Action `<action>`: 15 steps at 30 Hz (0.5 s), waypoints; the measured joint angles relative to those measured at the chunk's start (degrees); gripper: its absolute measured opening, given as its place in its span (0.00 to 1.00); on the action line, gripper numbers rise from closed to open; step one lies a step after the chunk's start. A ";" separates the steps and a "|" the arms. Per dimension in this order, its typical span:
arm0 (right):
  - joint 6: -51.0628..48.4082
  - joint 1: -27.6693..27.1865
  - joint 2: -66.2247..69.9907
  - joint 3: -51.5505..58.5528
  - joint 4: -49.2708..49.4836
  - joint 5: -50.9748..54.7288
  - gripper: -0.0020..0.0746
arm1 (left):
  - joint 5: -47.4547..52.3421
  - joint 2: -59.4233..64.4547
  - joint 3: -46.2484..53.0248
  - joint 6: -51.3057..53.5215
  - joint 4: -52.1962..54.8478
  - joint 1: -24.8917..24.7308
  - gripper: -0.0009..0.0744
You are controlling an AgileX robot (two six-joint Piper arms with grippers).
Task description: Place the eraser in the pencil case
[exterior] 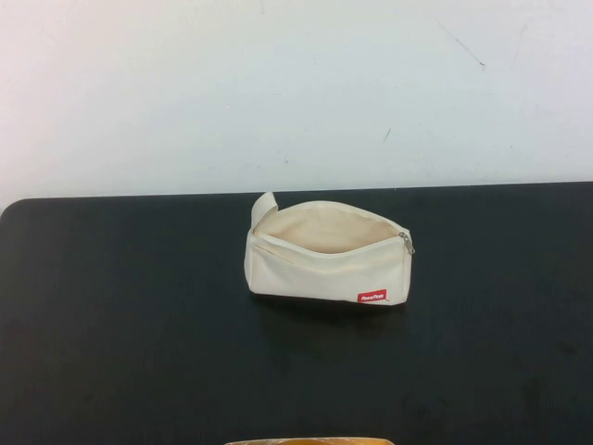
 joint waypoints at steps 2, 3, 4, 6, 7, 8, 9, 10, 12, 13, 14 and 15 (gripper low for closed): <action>2.38 0.00 -3.49 6.08 0.13 -1.77 0.03 | 0.00 0.00 0.00 0.00 0.00 0.00 0.01; 3.00 0.00 -4.60 8.15 0.24 -2.10 0.03 | 0.00 0.00 0.00 0.00 0.00 0.00 0.01; 3.41 0.00 -5.87 10.50 0.67 -2.21 0.03 | 0.00 0.00 0.00 0.00 0.00 0.00 0.01; 4.02 0.00 -7.99 14.26 1.24 -2.36 0.03 | 0.00 0.00 0.00 0.00 0.00 0.00 0.01; 4.11 0.00 -8.63 15.67 1.46 -2.22 0.03 | 0.00 0.00 0.00 0.00 0.00 0.00 0.01; 4.48 0.00 -9.16 16.83 1.61 -1.84 0.03 | 0.00 0.00 0.00 0.00 0.00 0.00 0.01; 4.48 0.00 -9.49 17.60 1.74 -1.26 0.03 | 0.00 0.00 0.00 0.00 0.00 0.00 0.01; 4.48 0.00 -9.74 18.34 1.83 -0.45 0.03 | 0.00 0.00 0.00 0.00 0.00 0.00 0.01; 4.48 0.00 -9.74 19.22 1.96 1.28 0.03 | 0.00 0.00 0.00 0.00 0.00 0.00 0.01; 4.48 0.00 -9.63 19.34 2.05 2.32 0.03 | 0.00 0.00 0.00 0.00 0.00 0.00 0.01; 4.48 0.00 -9.40 19.43 2.05 3.18 0.03 | 0.00 0.00 0.00 0.00 0.00 0.00 0.01; 4.48 0.00 -9.28 19.46 2.05 3.77 0.03 | 0.00 0.00 0.00 0.00 0.00 0.00 0.01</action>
